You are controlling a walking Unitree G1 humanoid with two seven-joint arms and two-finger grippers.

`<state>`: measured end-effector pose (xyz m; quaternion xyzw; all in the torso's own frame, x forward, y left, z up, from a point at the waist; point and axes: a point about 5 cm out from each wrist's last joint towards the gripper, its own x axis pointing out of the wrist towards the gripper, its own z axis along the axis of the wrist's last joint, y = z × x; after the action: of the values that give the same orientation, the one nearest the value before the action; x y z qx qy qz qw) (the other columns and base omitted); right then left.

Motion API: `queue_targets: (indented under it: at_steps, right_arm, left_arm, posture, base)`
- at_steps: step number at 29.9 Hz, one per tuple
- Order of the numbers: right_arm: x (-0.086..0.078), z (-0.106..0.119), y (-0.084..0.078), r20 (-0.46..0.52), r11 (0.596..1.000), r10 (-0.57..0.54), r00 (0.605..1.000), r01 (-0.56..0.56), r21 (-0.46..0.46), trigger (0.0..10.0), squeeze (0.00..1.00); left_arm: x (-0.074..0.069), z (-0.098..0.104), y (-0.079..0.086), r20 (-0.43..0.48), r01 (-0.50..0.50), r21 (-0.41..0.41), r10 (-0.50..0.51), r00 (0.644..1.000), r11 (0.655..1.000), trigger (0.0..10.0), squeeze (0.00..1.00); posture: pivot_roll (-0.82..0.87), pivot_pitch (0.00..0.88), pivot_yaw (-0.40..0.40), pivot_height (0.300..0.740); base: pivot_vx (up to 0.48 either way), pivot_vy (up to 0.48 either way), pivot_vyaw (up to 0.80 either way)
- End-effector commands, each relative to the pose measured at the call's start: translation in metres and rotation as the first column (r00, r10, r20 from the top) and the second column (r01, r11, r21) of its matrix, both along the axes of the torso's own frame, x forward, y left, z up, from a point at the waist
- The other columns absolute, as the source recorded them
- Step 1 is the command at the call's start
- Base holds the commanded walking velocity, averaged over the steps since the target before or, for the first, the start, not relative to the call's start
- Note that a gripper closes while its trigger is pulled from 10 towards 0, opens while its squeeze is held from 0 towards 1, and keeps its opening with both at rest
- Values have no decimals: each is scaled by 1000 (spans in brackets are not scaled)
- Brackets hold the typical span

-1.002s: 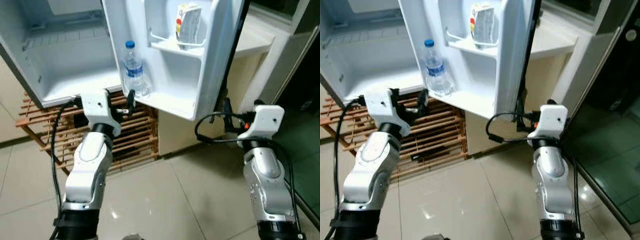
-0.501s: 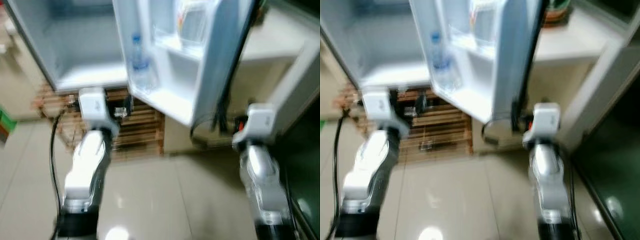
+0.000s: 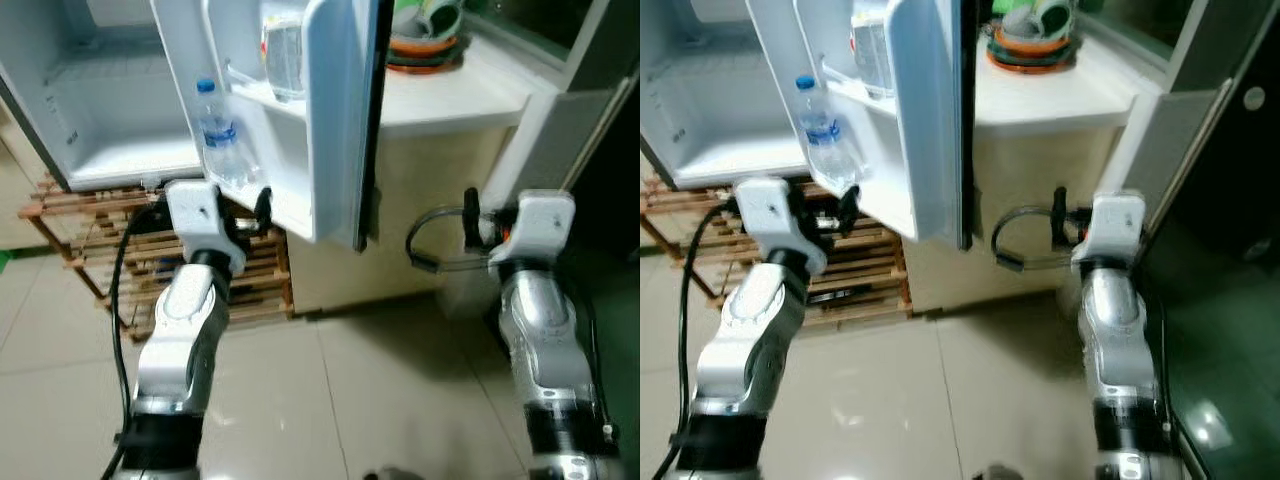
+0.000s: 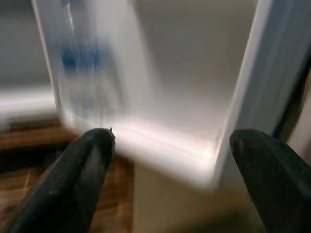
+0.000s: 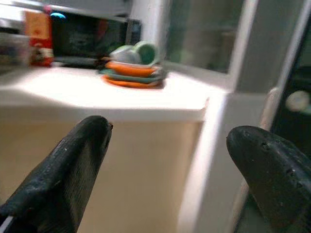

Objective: Restocking fridge

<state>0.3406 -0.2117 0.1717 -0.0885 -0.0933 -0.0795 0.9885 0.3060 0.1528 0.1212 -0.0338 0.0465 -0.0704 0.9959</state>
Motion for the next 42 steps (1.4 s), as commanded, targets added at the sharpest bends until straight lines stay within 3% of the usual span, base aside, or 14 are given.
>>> queue_targets:
  at_steps: [1, 5, 10, 11, 12, 16, 17, 18, 22, 31, 33, 39, 41, 42]
  right_arm:
    - [15, 7, -6, 3, 999, -39, 999, 39, -22, 10000, 0]
    - [28, 14, -6, -13, 998, -59, 998, 59, -28, 10000, 0]
    - [43, 12, 4, -43, 998, -54, 998, 53, -36, 10000, 0]
    - [43, 12, 4, -43, 998, -54, 998, 53, -36, 10000, 0]
    - [47, 11, 8, -54, 998, -46, 997, 44, -34, 10000, 0]
    - [52, 10, 16, -70, 999, -28, 997, 26, -36, 10000, 0]
    - [52, 10, 16, -70, 999, -28, 997, 26, -36, 10000, 0]
    - [54, 10, 20, -75, 999, -20, 997, 17, -40, 10000, 0]
    - [57, 12, 23, -83, 998, -14, 996, 9, -57, 10000, 0]
    - [60, 12, 27, -89, 999, -5, 996, 1, -47, 10000, 0]
    - [60, 12, 33, -88, 1000, 16, 996, -18, -16, 10000, 0]
    - [60, 23, 70, 1, 985, 154, 988, -154, 79, 10000, 0]
    - [59, 24, 75, 9, 981, 169, 986, -169, 91, 10000, 0]
    - [57, 30, 95, 36, 968, 229, 973, -232, 99, 10000, 0]
  left_arm:
    - [-6, -35, 14, -142, 3, 86, 9, 990, 996, 10000, 0]
    - [-18, -55, 28, -217, 2, 141, 29, 976, 990, 10000, 0]
    - [-56, -73, 46, -285, 1, 187, 53, 957, 982, 10000, 0]
    - [-56, -73, 46, -285, 1, 187, 53, 957, 982, 10000, 0]
    - [-71, -77, 49, -300, -4, 189, 62, 952, 982, 10000, 0]
    - [-97, -76, 52, -302, -14, 202, 76, 950, 979, 10000, 0]
    - [-97, -76, 52, -302, -14, 202, 76, 950, 979, 10000, 0]
    - [-111, -76, 51, -315, -10, 202, 75, 946, 979, 10000, 0]
    - [-126, -76, 50, -341, -13, 203, 83, 936, 979, 10000, 0]
    - [-144, -76, 42, -382, -9, 186, 81, 921, 982, 10000, 0]
    - [-146, -79, 43, -397, -3, 222, 93, 913, 975, 10000, 0]
    - [-140, -81, 32, -406, 19, 180, 57, 912, 984, 10000, 0]
    - [-139, -82, 31, -406, 20, 175, 54, 912, 984, 10000, 0]
    - [-133, -82, 28, -400, 23, 171, 48, 915, 985, 10000, 0]
  posture:
    - [-73, 0, 45, 736]
    - [-44, 18, 39, 736]
    - [11, 108, 19, 736]
    - [11, 108, 19, 736]
    - [30, 141, 11, 736]
    - [59, 206, 0, 736]
    - [59, 206, 0, 736]
    - [61, 231, -2, 736]
    - [58, 267, -8, 736]
    - [26, 312, -26, 736]
    - [16, 313, -30, 736]
    - [-15, 302, -32, 736]
    - [-17, 300, -31, 736]
    - [-25, 278, -24, 736]
  base:
    - [0, 0, 0]
    - [0, 0, 0]
    - [0, 0, 0]
    - [0, 0, 0]
    - [0, 0, 0]
    - [0, 0, 0]
    - [0, 0, 0]
    - [0, 0, 0]
    - [0, 0, 0]
    - [0, 0, 0]
    - [0, 0, 0]
    - [0, 0, 0]
    - [0, 0, 0]
    - [0, 0, 0]
